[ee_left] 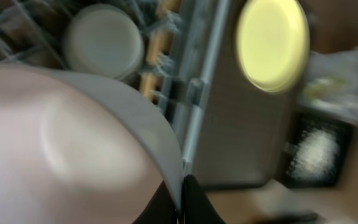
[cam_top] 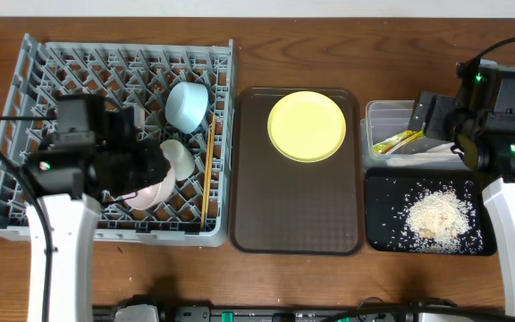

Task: Sort waste into correct bins and load items into the dishwasher
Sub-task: 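Lower the pink bowl into the rack's front area and release it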

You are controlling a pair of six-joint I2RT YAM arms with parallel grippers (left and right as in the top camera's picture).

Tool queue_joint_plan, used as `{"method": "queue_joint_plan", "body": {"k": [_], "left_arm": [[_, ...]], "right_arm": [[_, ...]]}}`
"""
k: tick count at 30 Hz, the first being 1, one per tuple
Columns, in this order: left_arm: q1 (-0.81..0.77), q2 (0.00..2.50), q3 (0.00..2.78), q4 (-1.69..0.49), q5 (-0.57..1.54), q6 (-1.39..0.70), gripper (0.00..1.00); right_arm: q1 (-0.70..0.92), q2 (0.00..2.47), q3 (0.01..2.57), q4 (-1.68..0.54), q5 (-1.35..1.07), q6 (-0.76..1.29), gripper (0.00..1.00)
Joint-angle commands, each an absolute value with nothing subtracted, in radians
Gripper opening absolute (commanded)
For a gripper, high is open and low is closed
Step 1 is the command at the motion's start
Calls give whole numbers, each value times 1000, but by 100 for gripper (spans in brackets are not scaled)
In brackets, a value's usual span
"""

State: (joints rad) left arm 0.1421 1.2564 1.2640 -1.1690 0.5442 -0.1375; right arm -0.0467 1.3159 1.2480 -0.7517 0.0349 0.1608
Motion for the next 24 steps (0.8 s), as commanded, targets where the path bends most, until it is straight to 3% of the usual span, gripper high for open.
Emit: {"method": "queue_joint_plan", "body": {"k": [1,9,18,24], "left_arm": [[263,1328,1265,-1238,922,75,7],[463,1531,1264,-1422,1196,376,8],[532,1759,1255,-1433,1197,453,7],[660,1795,1255,-1435,1112,452,8]], "right_arm": [[-53,1320,1256,-753,44,171,99],[-53,1320,1256,-753,44,171,99],[-53,1320,1256,-753,44,171,99],[-53,1320,1256,-753,44,171,99]]}}
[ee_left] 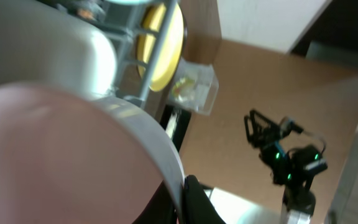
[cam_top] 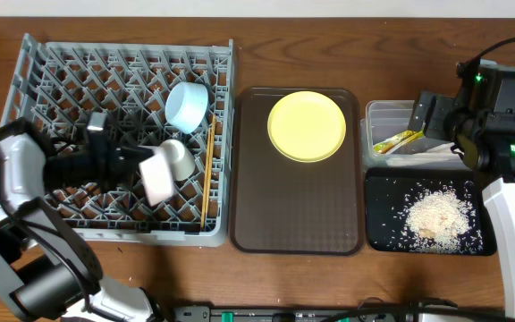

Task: Sort waste into correct bins and load items into the dishwasher
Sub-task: 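Lower the pink bowl into the rack's front area and release it, then move the left gripper to the yellow plate and grasp its edge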

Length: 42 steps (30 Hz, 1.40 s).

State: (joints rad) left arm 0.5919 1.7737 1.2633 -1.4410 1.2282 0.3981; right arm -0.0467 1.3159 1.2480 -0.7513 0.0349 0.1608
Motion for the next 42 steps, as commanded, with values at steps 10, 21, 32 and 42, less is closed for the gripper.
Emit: {"method": "queue_joint_plan", "body": {"k": [10,21,32,42], "left_arm": [[827,1795,1262,-1375,967,379,49],[802,1583,1377,-1264,818,66,61],[332,1262,1377,-1048,635,-102,67],[-211,1391,1377,-673,456,-283,75]], "right_arm": [[-53,1320,1256,-753,44,171,99],[-53,1320,1256,-753,44,171,99],[-53,1320,1256,-753,44,171,99],[-53,1320,1256,-753,44,171,99]]}}
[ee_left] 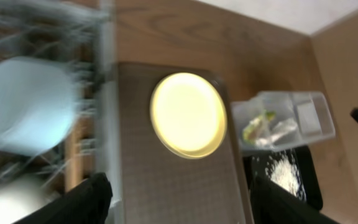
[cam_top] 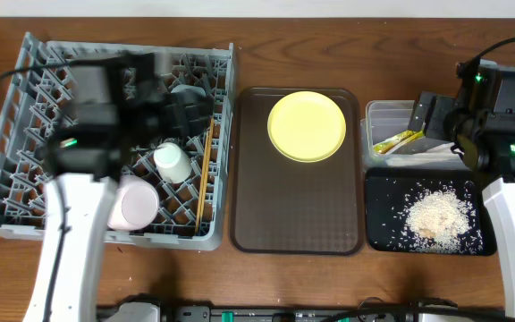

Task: Sort waste into correct bins and load items into the dishwasher
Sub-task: 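Move the left gripper to the yellow plate and grasp its edge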

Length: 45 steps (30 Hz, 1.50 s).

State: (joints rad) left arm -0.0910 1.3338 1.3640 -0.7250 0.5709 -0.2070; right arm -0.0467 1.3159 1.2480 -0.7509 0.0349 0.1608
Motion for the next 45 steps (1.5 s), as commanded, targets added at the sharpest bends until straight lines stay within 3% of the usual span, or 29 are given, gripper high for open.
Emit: {"method": "queue_joint_plan", "body": {"k": [1,9,16,18,20,21,24,26,30,39,45], "left_arm": [[-253,1415,1377,-640,423,-282,75],[-548,1693,1377,-324,194,-234,75],[-640,1923,1377,-110,115,-218,75],[-648,1979,1377,-74,115,-218,87],[-649,2040,1377,-61,115,-218,89],[-649,2052,1377,-63,115,-218,82],[-649,2071,1377,-107,90,-207,49],[-649,2070,1377,-179,27,-207,34],[-649,2064,1377,-313,-4,-208,15],[-658,2029,1377,-592,-83,-216,13],[-666,1915,1377,-574,-36,-216,26]], "right_arm": [[-53,1320,1256,-753,44,171,99],[-53,1320,1256,-753,44,171,99],[-53,1320,1256,-753,44,171,99],[-53,1320,1256,-753,44,171,99],[-53,1320,1256,-753,44,171,99],[-53,1320,1256,-753,44,171,99],[-53,1320,1256,-753,44,171,99],[-53,1320,1256,-753,44,171,99],[-53,1320,1256,-753,44,171,99],[-53,1320,1256,-753,44,171,99],[-53,1320,1256,-753,44,171,99]]}}
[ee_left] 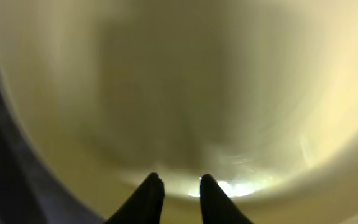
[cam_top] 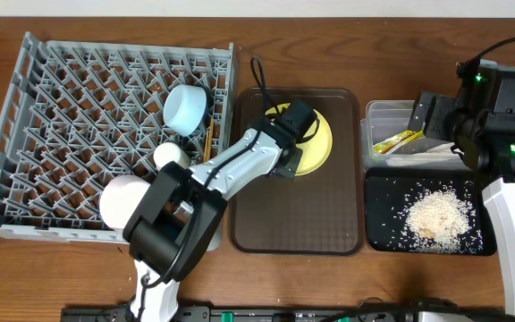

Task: Sort waste into correct bins and load items into the dishwasher
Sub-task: 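Move the left gripper to the yellow plate and grasp its edge, then lift the yellow plate with the left gripper and stand it in the rack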

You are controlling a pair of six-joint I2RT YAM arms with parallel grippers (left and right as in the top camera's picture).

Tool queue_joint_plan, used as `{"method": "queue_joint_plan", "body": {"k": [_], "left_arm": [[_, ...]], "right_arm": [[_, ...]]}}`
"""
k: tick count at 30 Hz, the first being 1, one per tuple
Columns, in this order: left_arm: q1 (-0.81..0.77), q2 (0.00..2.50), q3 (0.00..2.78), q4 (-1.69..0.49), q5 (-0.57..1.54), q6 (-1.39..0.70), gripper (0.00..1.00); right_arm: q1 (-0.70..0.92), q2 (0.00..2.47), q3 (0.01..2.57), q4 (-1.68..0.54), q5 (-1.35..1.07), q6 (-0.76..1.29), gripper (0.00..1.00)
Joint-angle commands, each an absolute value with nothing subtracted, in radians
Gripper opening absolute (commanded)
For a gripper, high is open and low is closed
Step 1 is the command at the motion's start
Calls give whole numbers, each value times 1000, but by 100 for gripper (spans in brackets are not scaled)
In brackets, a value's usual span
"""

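The yellow plate (cam_top: 318, 152) lies on the brown tray (cam_top: 298, 215), partly under my left arm. My left gripper (cam_top: 300, 134) is down on the plate. In the left wrist view the yellow plate (ee_left: 185, 93) fills the picture, and my left gripper (ee_left: 179, 186) has its two dark fingertips (ee_left: 151, 190) drawn close together at the plate's rim, shut on it. The grey dish rack (cam_top: 25, 134) holds a blue bowl (cam_top: 186, 107), a white cup (cam_top: 170, 156), a pink bowl (cam_top: 122, 199) and chopsticks (cam_top: 208, 141). My right gripper (cam_top: 429, 114) hangs over the clear bin (cam_top: 387, 114); its jaws are not readable.
A black tray (cam_top: 383, 228) with a heap of pale crumbs (cam_top: 436, 215) sits at the right front. The clear bin holds a yellow wrapper (cam_top: 396, 140). The left arm stretches from the rack's front corner across the brown tray's left half.
My left gripper was open above the rack's right side, looking at the plate from afar. Now it is on the yellow plate with its fingers drawn together. The plate has shifted slightly on the tray.
My left gripper held the pink bowl over the rack's front, then further left with the bowl tilted. Then the pink bowl sat in the rack's front row and the gripper was open above the rack. Now it is shut on the yellow plate. The right arm stayed put.
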State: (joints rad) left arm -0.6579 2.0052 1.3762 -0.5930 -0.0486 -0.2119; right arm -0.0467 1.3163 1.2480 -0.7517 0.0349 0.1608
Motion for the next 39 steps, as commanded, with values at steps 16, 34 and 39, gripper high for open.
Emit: {"method": "queue_joint_plan", "body": {"k": [16,34,39], "left_arm": [[-783,2005,1359,-215,51,-215,43],[-785,2119,1360,-174,35,-215,8],[-771,1940,1367,-192,34,-220,7]], "right_arm": [[-53,1320,1256,-753,44,171,99],[-53,1320,1256,-753,44,171,99],[-53,1320,1256,-753,44,171,99]]}}
